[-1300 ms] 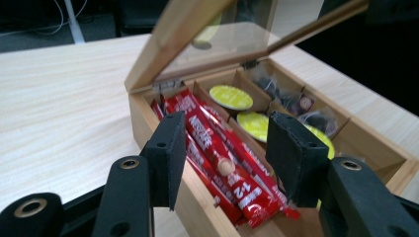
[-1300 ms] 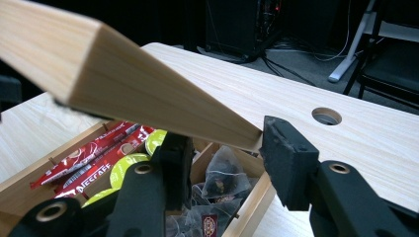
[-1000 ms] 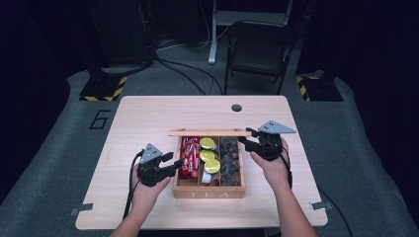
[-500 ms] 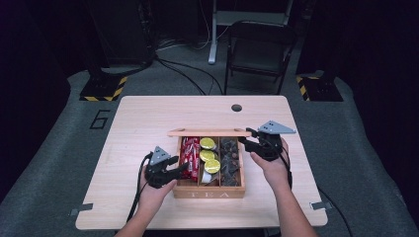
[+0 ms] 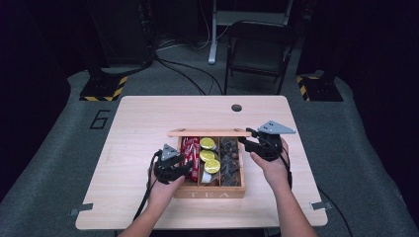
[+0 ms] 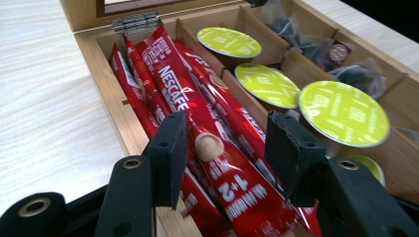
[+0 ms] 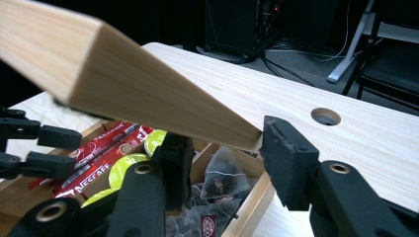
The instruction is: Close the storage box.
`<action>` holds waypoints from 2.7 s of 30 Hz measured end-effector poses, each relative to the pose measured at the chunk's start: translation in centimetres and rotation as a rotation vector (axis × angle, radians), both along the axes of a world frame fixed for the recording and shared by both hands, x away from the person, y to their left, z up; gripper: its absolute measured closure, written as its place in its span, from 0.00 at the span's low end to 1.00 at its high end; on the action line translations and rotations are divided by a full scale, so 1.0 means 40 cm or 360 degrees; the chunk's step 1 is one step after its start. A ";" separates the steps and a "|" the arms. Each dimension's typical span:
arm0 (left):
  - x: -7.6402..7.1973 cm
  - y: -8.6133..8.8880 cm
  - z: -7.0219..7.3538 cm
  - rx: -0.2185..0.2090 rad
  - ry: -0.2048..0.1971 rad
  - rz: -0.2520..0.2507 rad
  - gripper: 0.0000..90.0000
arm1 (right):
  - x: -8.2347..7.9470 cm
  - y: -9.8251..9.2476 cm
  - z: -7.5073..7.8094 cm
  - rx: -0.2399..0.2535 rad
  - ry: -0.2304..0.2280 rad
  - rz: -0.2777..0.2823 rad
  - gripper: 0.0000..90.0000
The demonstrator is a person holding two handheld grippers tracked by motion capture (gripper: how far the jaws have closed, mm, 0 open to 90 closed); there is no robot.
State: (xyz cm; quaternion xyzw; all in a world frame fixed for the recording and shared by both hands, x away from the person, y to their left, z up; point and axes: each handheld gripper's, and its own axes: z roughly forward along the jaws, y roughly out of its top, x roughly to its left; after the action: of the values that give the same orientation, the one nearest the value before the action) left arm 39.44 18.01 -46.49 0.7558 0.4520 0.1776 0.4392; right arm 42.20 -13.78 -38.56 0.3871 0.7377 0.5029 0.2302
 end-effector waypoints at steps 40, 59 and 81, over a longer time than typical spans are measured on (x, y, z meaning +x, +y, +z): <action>0.004 0.018 0.012 0.0026 -0.0026 0.0099 0.94 | 0.000 0.000 -0.001 0.0002 0.0002 0.0000 0.62; -0.065 0.094 0.063 0.0028 -0.0078 0.0017 0.95 | -0.001 -0.001 -0.001 -0.0001 0.0003 0.0005 0.62; -0.108 0.241 0.047 -0.0070 -0.0080 0.0220 0.95 | -0.005 0.001 -0.003 -0.0015 0.0000 0.0002 0.62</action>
State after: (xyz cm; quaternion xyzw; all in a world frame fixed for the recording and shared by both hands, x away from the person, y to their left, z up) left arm 35.10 27.64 -44.60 0.7083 0.4956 0.2164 0.4538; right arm 42.01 -13.75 -38.68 0.3855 0.7403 0.4996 0.2317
